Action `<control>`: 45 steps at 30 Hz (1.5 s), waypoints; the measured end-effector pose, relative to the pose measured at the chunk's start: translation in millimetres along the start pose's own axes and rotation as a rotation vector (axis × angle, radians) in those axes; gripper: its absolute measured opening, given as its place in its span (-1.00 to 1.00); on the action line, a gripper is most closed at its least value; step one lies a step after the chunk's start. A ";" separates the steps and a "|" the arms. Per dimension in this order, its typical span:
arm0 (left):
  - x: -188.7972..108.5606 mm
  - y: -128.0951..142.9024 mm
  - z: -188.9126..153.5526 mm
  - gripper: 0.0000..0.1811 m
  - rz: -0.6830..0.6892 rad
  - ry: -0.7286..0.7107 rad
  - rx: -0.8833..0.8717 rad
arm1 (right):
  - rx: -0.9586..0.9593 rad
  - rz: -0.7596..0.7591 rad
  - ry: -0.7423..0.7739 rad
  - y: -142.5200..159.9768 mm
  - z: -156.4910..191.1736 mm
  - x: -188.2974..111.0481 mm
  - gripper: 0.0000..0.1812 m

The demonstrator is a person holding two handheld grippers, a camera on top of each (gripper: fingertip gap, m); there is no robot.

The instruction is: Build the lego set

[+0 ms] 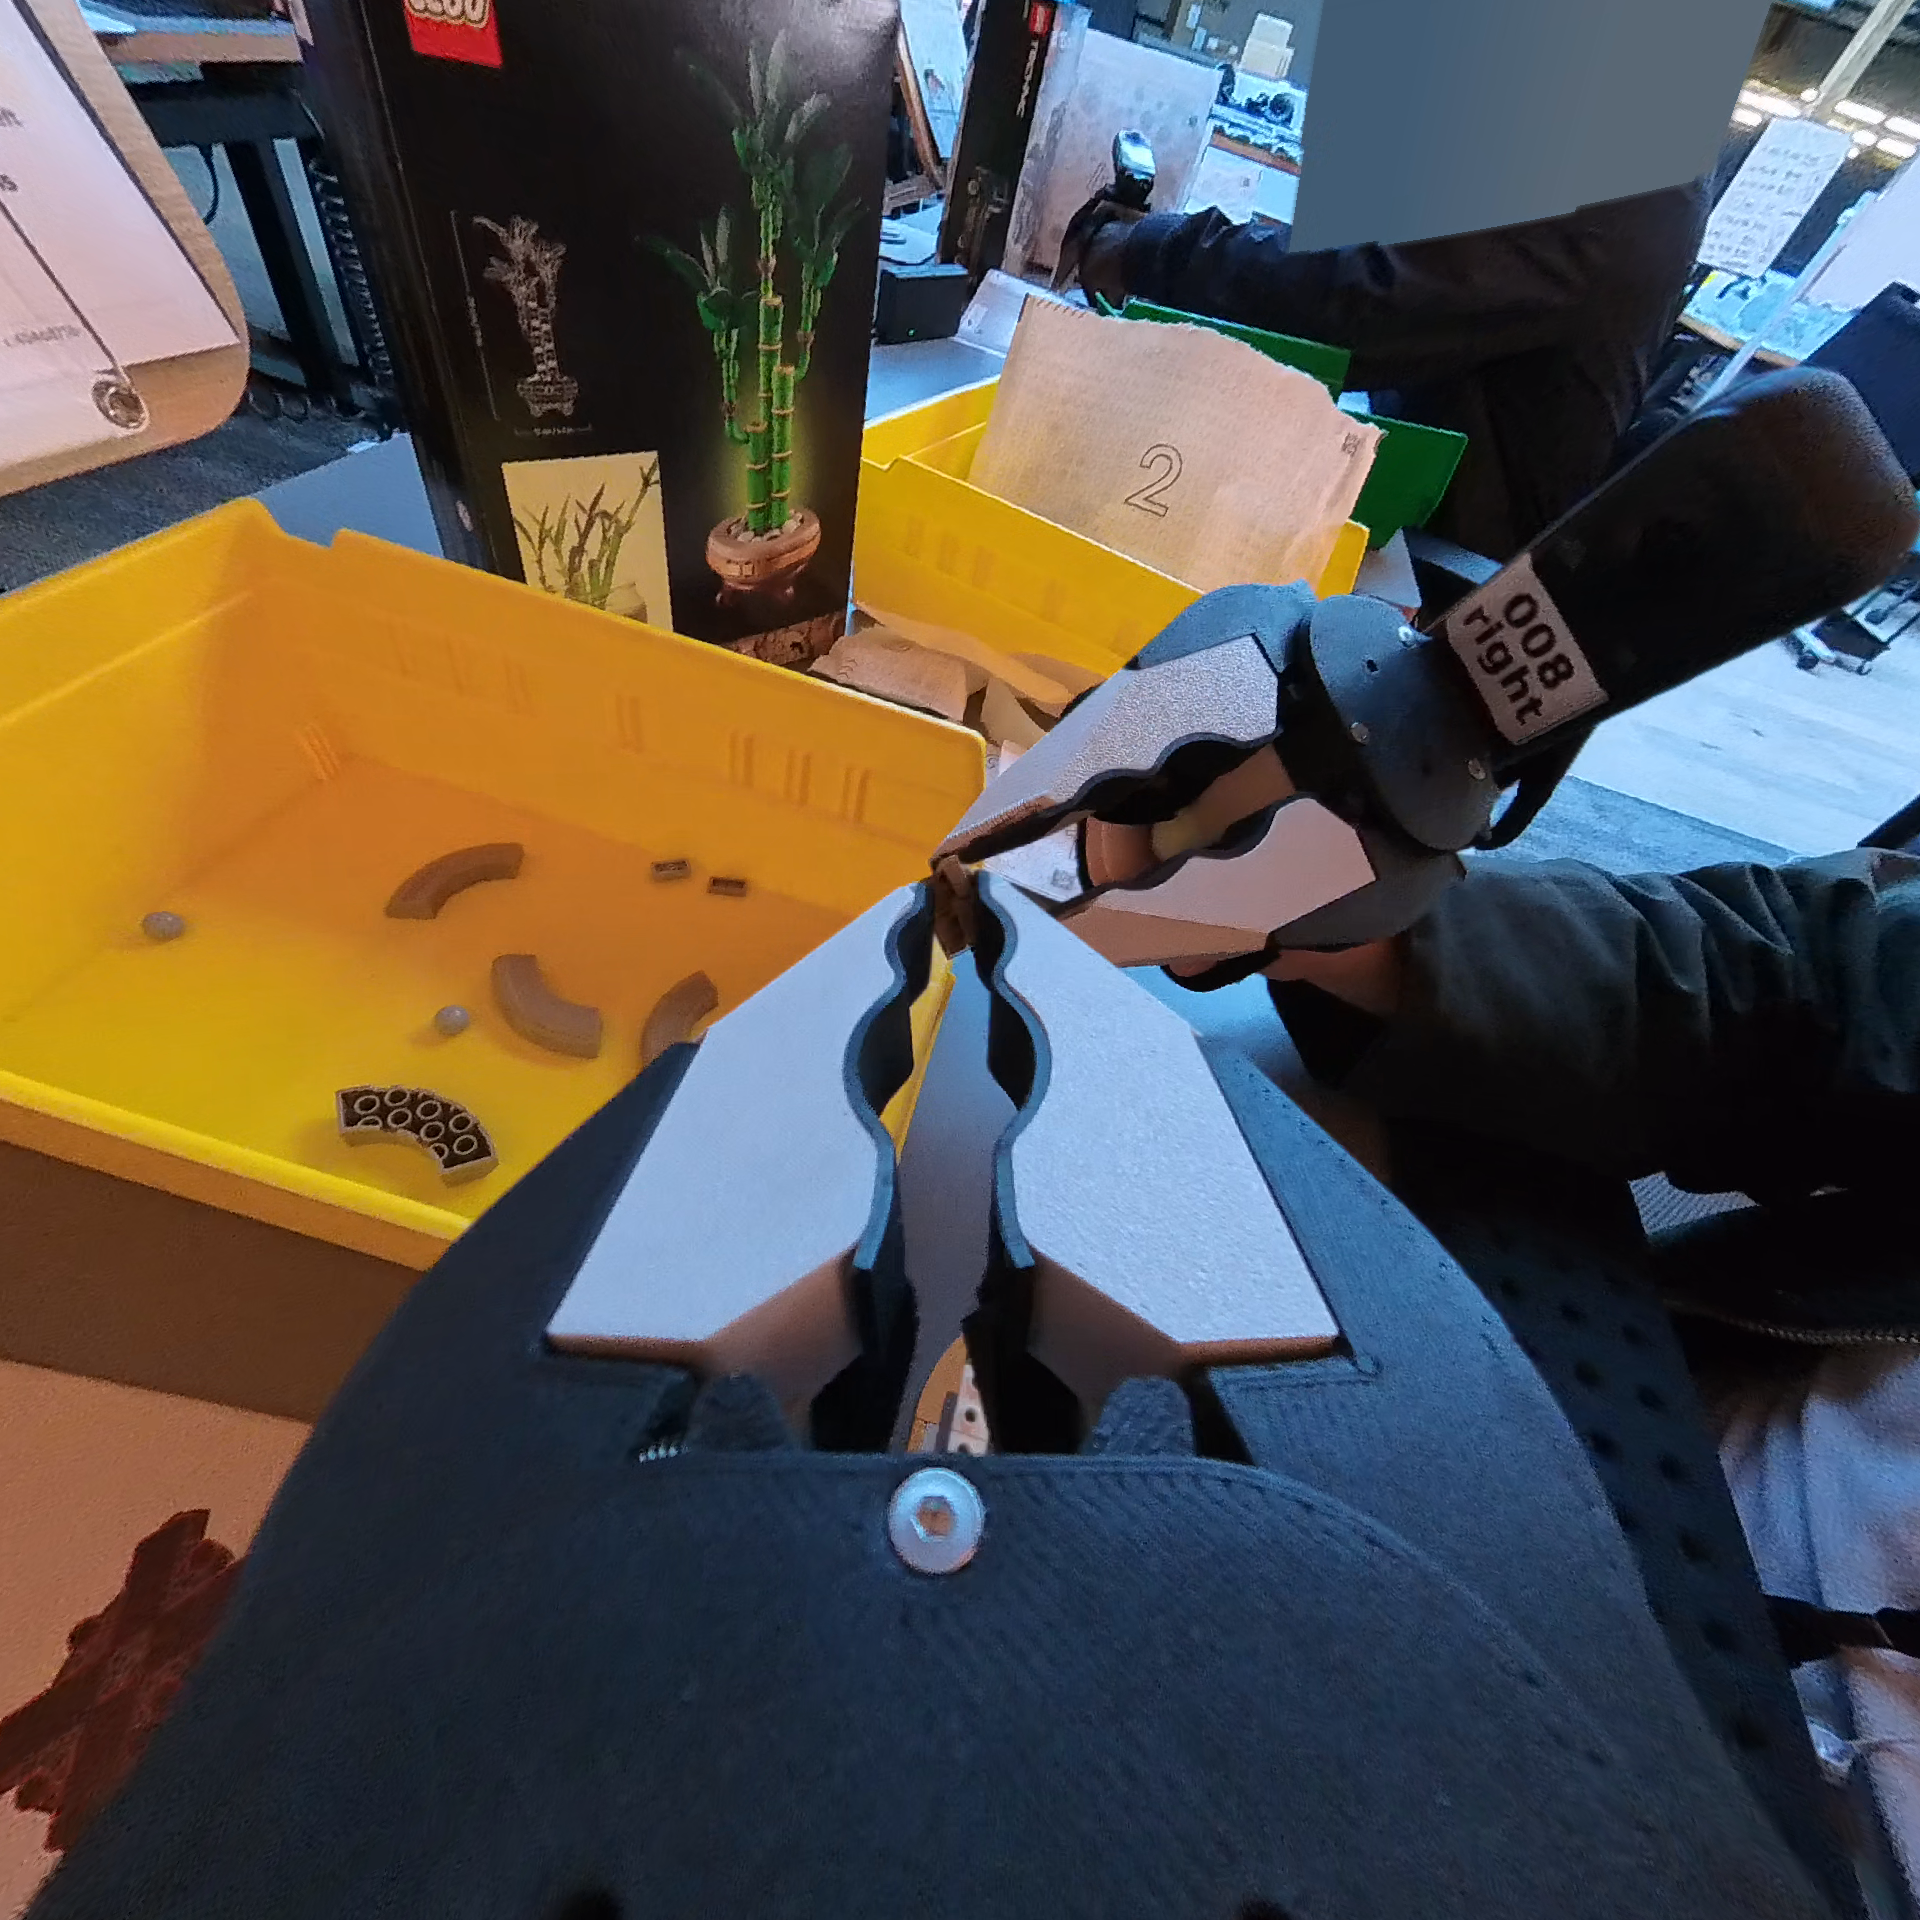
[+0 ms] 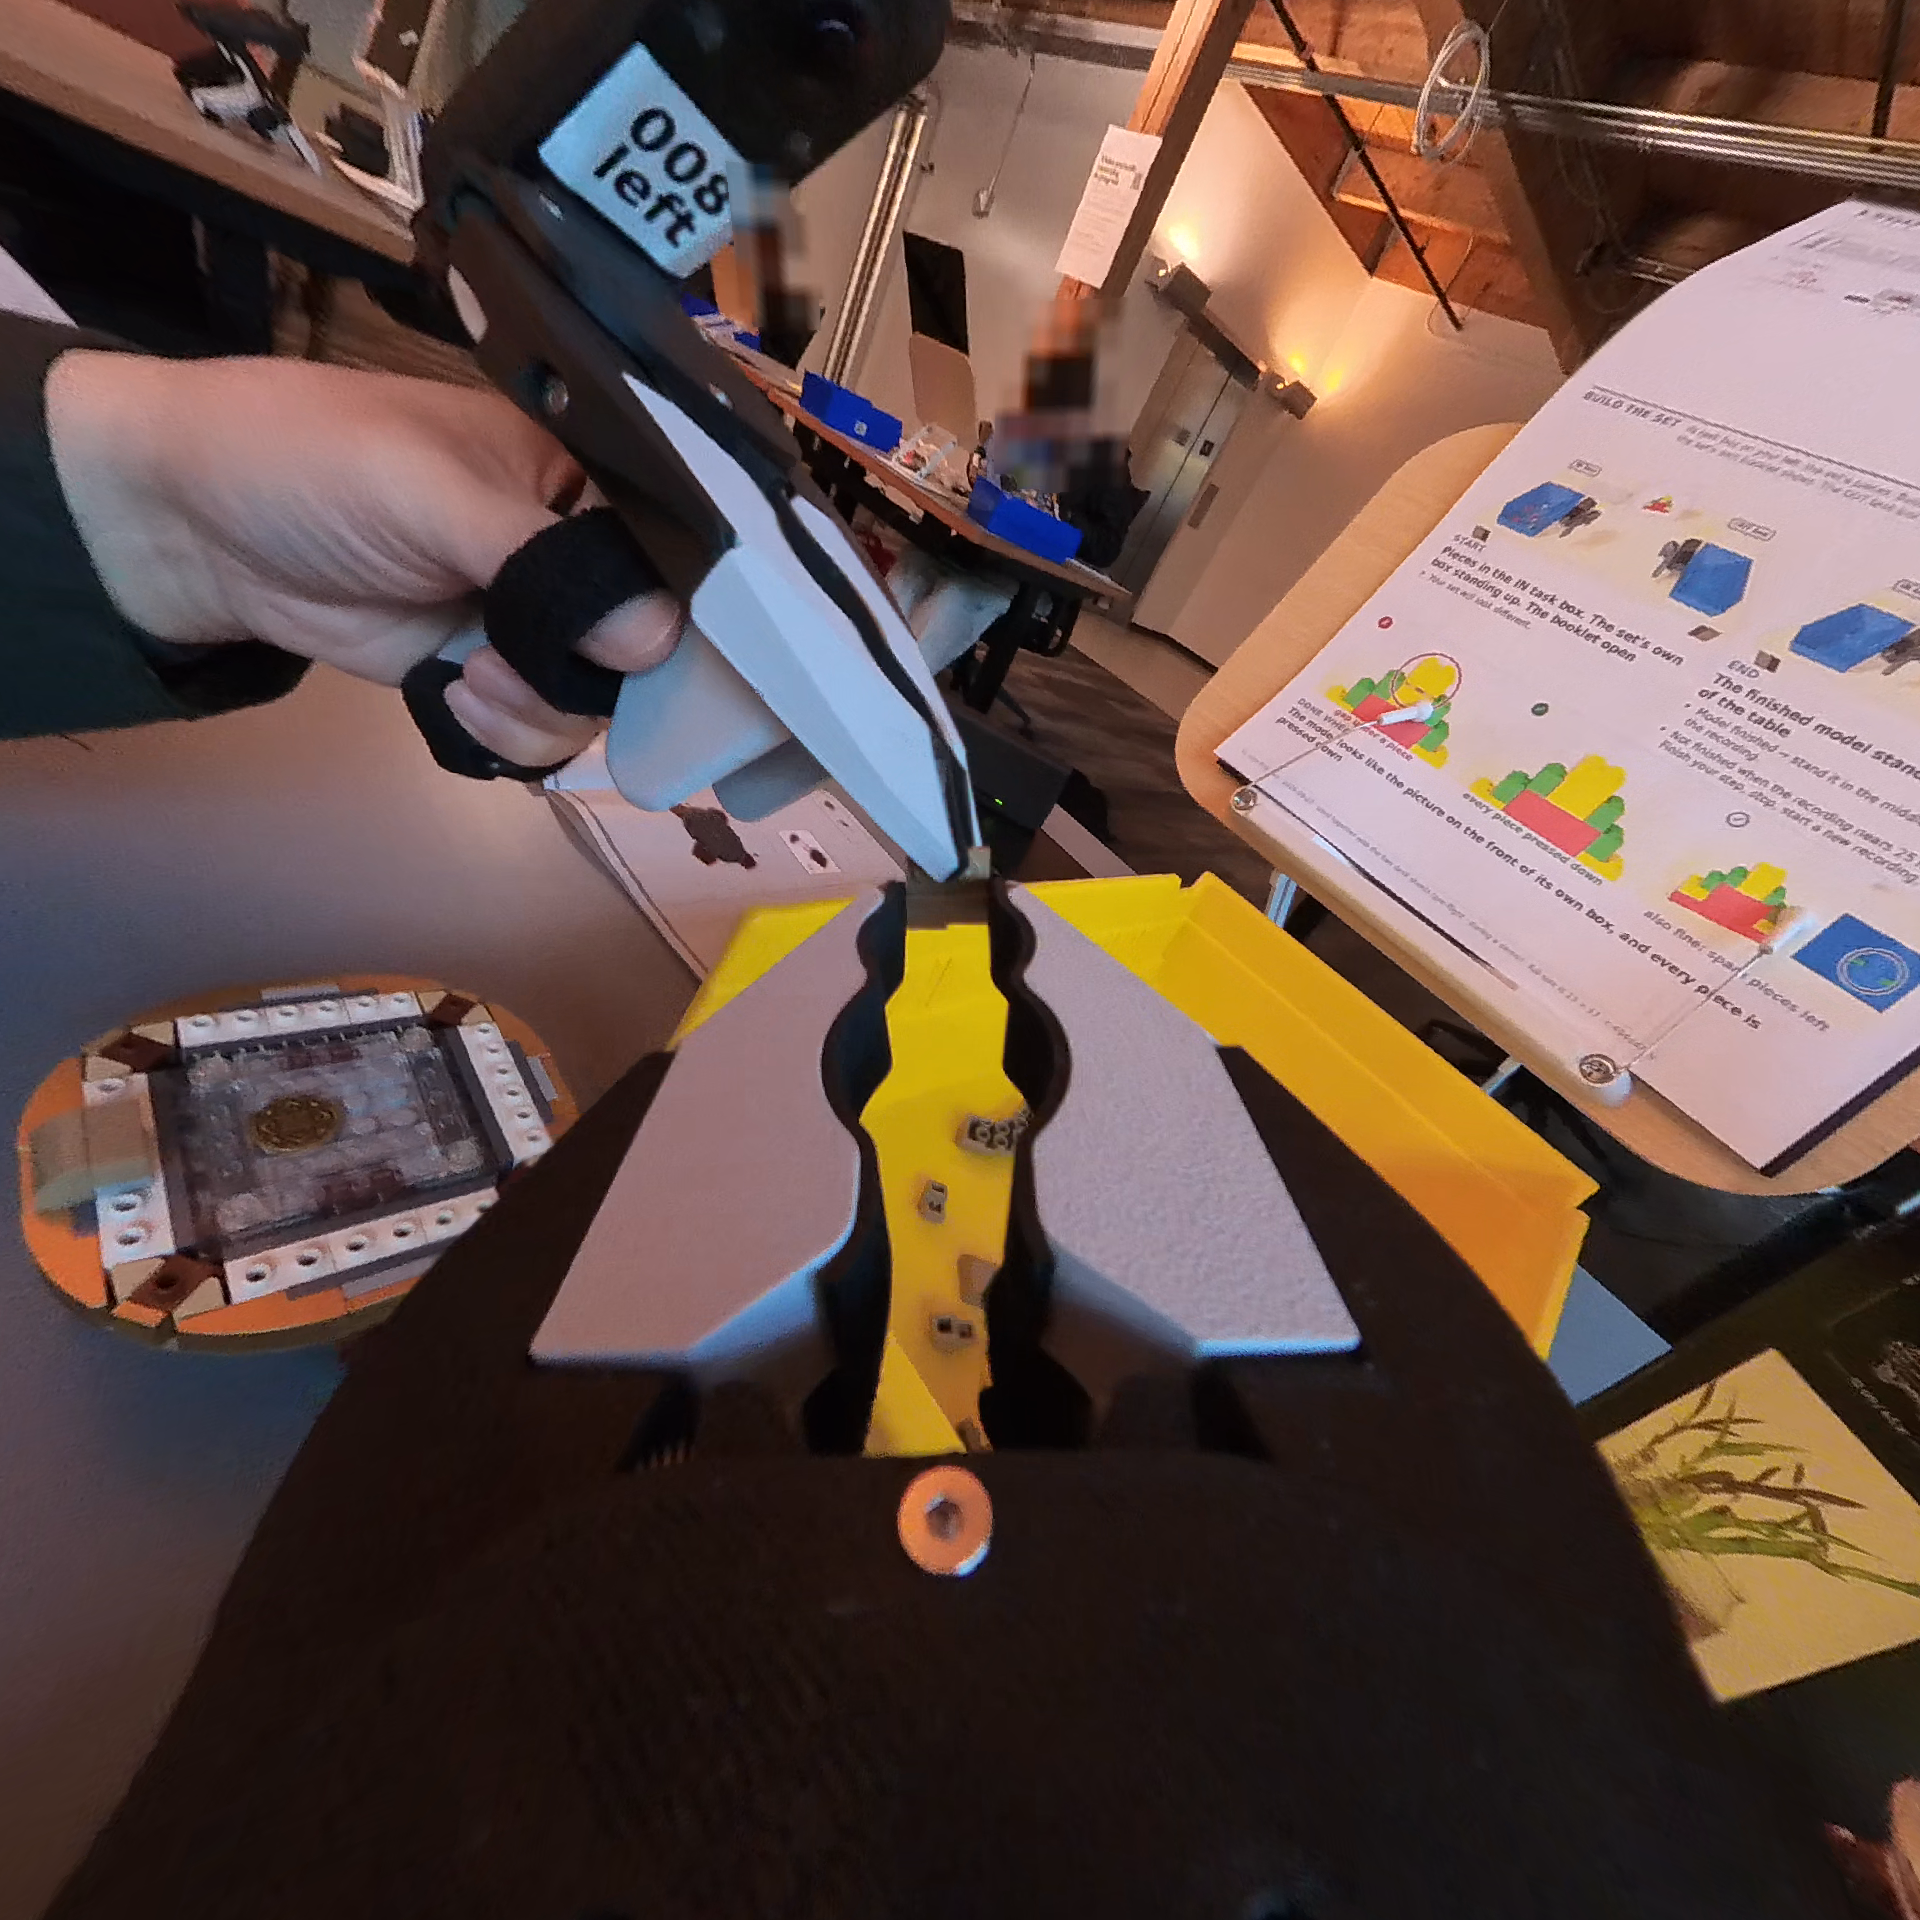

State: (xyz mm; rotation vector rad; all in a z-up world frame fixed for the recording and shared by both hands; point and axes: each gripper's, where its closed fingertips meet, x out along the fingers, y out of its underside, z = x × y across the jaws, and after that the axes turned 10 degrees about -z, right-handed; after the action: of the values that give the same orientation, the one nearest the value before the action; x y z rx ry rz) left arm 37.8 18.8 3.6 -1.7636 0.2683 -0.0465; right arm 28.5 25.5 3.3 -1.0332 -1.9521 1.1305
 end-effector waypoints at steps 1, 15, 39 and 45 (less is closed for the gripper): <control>-0.3 0.3 0.4 -0.97 -0.002 0.000 -0.007 | -0.006 0.005 0.005 1.5 -0.2 0.6 -0.85; -4.8 -10.9 -7.1 -0.99 -0.122 0.175 -0.314 | 0.439 -0.172 -0.052 -13.2 -15.4 -6.1 -0.89; -63.9 3.9 37.4 -0.68 0.114 0.024 -0.167 | 1.109 -0.282 -0.274 -17.5 -23.4 -13.7 -0.95; -84.1 65.3 72.8 -0.74 0.423 -0.108 0.037 | 0.718 0.034 0.029 41.2 -34.7 -5.7 -0.94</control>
State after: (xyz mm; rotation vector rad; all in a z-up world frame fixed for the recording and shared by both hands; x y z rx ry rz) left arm -41.0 94.0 -65.4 -1.6348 0.5519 0.3445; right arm 72.4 47.0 -20.0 -0.6777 -1.3232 1.6472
